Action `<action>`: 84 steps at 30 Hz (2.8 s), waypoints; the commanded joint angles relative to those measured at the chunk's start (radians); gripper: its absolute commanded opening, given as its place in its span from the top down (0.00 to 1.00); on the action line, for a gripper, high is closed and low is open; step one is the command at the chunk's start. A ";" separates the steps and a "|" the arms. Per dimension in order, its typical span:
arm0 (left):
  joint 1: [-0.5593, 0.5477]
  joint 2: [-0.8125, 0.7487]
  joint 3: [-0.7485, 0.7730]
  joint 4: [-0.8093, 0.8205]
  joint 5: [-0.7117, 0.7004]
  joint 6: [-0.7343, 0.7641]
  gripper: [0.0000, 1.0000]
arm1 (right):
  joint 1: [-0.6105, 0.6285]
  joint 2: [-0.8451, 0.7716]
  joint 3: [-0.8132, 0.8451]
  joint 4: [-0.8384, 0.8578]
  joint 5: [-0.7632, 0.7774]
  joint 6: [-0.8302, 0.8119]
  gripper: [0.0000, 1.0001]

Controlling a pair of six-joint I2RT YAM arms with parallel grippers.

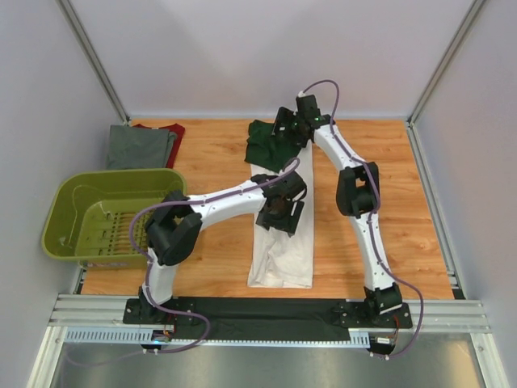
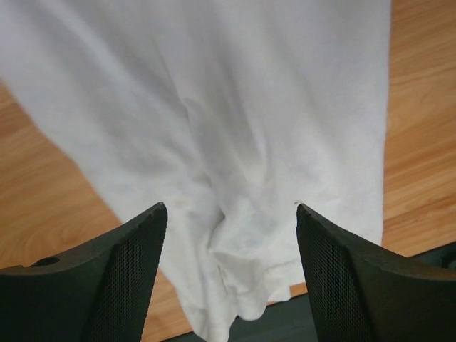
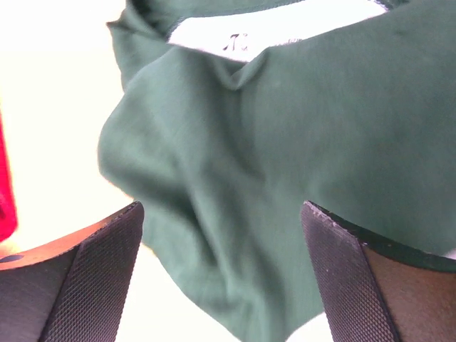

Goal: Fold and stack the t-shirts
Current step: Fold the tshirt

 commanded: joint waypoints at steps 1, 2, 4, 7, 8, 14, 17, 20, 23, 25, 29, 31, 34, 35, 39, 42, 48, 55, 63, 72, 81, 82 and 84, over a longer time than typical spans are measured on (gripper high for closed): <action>-0.002 -0.192 0.004 -0.050 -0.124 0.028 0.20 | -0.014 -0.318 -0.079 0.030 -0.033 -0.040 0.06; -0.002 -0.245 -0.009 -0.051 -0.139 0.013 0.20 | -0.015 -0.367 -0.113 0.019 -0.028 -0.056 0.05; -0.002 -0.301 -0.070 -0.036 -0.150 -0.012 0.20 | -0.012 -0.517 -0.253 -0.024 -0.005 -0.059 0.05; -0.002 -0.417 -0.200 0.012 -0.159 -0.119 0.20 | -0.011 -0.750 -0.496 -0.050 0.041 -0.025 0.05; -0.002 -0.477 -0.243 0.053 -0.162 -0.204 0.20 | -0.008 -0.880 -0.702 -0.039 0.053 -0.015 0.07; -0.051 -0.641 -0.515 0.246 -0.188 -0.404 0.25 | 0.014 -1.367 -1.347 0.001 0.090 0.105 0.26; -0.094 -0.615 -0.501 0.223 -0.219 -0.414 0.27 | 0.031 -1.528 -1.582 -0.015 0.110 0.162 0.35; -0.149 -0.582 -0.478 0.190 -0.280 -0.447 0.29 | 0.060 -1.628 -1.744 -0.021 0.073 0.191 0.42; -0.189 -0.560 -0.494 0.216 -0.299 -0.487 0.31 | 0.141 -1.694 -1.853 -0.036 0.085 0.214 0.47; -0.212 -0.545 -0.501 0.219 -0.317 -0.518 0.32 | 0.167 -1.734 -1.928 -0.032 0.090 0.228 0.49; -0.241 -0.520 -0.498 0.214 -0.345 -0.550 0.35 | 0.213 -1.779 -2.006 0.008 0.068 0.255 0.52; -0.255 -0.514 -0.503 0.226 -0.357 -0.562 0.35 | 0.242 -1.785 -2.015 0.030 0.070 0.266 0.53; -0.255 -0.516 -0.536 0.271 -0.339 -0.573 0.35 | 0.281 -1.768 -2.031 0.060 0.065 0.271 0.53; -0.255 -0.519 -0.561 0.283 -0.334 -0.578 0.35 | 0.302 -1.756 -2.037 0.068 0.070 0.271 0.53; -0.255 -0.534 -0.624 0.374 -0.301 -0.582 0.35 | 0.337 -1.725 -2.055 0.085 0.081 0.275 0.57; -0.255 -0.531 -0.633 0.383 -0.297 -0.587 0.36 | 0.354 -1.713 -2.068 0.085 0.094 0.280 0.60; -0.253 -0.513 -0.630 0.383 -0.288 -0.590 0.37 | 0.363 -1.676 -2.091 0.145 0.076 0.294 0.65; -0.253 -0.491 -0.618 0.395 -0.271 -0.581 0.38 | 0.376 -1.627 -2.083 0.133 0.099 0.289 0.91; -0.253 -0.479 -0.615 0.407 -0.248 -0.578 0.40 | 0.376 -1.774 -2.123 0.011 0.170 0.320 1.00; -0.258 -0.388 -0.537 0.340 -0.225 -0.642 0.44 | 0.376 -1.759 -2.154 0.042 0.144 0.325 1.00; -0.272 -0.401 -0.557 0.322 -0.253 -0.733 0.69 | 0.376 -1.831 -2.066 -0.125 0.177 0.294 0.78; -0.273 -0.398 -0.544 0.315 -0.254 -0.733 0.76 | 0.376 -1.860 -2.051 -0.143 0.186 0.291 0.71; -0.273 -0.385 -0.529 0.296 -0.254 -0.730 0.85 | 0.376 -1.898 -2.005 -0.194 0.193 0.279 0.66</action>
